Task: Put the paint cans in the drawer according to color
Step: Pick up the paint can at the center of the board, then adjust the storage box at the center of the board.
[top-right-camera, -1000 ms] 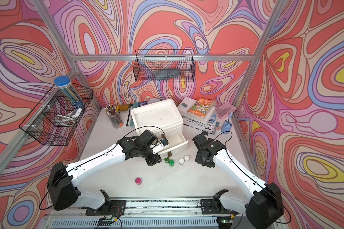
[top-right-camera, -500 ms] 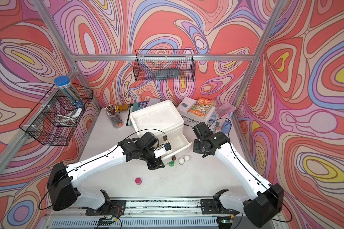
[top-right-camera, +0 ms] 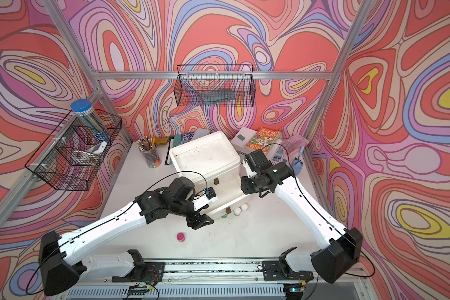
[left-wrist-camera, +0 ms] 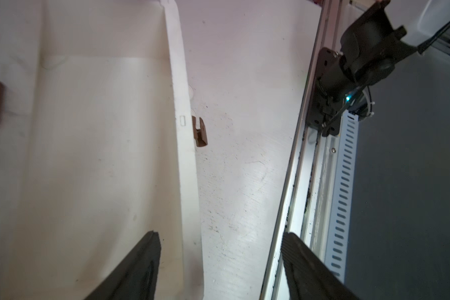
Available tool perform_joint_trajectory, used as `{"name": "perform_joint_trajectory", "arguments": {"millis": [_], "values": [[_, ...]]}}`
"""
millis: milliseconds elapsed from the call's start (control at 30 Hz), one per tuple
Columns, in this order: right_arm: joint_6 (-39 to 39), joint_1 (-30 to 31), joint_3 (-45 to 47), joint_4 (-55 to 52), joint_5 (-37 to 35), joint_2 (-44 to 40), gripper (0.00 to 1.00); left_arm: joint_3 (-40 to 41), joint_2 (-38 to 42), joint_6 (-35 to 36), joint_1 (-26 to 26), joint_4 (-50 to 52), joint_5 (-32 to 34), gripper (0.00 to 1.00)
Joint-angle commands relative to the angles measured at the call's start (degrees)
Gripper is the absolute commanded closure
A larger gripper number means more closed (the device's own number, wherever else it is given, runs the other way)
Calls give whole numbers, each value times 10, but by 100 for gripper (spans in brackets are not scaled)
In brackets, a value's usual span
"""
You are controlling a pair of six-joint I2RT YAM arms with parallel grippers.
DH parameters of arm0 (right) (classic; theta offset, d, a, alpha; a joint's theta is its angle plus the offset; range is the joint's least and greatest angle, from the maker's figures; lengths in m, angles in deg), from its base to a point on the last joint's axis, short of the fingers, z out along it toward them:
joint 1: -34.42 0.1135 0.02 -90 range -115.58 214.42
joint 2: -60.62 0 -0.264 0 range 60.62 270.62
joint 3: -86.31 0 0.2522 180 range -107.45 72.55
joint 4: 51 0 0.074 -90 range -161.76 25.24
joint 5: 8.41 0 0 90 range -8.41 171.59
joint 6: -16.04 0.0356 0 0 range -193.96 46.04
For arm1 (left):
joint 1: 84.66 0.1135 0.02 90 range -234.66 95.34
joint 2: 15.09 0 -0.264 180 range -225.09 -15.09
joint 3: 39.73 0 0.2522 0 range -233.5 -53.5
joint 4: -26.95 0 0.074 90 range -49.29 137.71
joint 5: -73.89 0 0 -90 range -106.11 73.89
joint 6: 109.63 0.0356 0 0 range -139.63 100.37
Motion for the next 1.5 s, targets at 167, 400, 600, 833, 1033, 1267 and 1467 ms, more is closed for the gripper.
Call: {"name": "perform_joint_trajectory", "arguments": {"millis": [167, 400, 600, 833, 1033, 1267, 1467], "values": [[-26, 72, -30, 33, 6, 79, 93, 117, 175, -243, 4, -143, 305, 17], [-13, 87, -13, 61, -37, 118, 94, 156, 237, -371, 5, -84, 387, 18], [1, 87, -16, 82, -74, 147, 94, 141, 203, -386, 7, -96, 411, 18], [16, 87, -60, 99, -98, 179, 94, 100, 128, -410, 35, -105, 406, 18], [5, 87, -74, 94, -108, 170, 94, 79, 89, -421, 66, -122, 392, 21], [-100, 99, 7, 107, -42, 90, 94, 59, 48, -412, 92, -137, 373, 22], [-121, 112, 34, 148, -60, 77, 96, 55, 32, -418, 103, -142, 369, 24]]}}
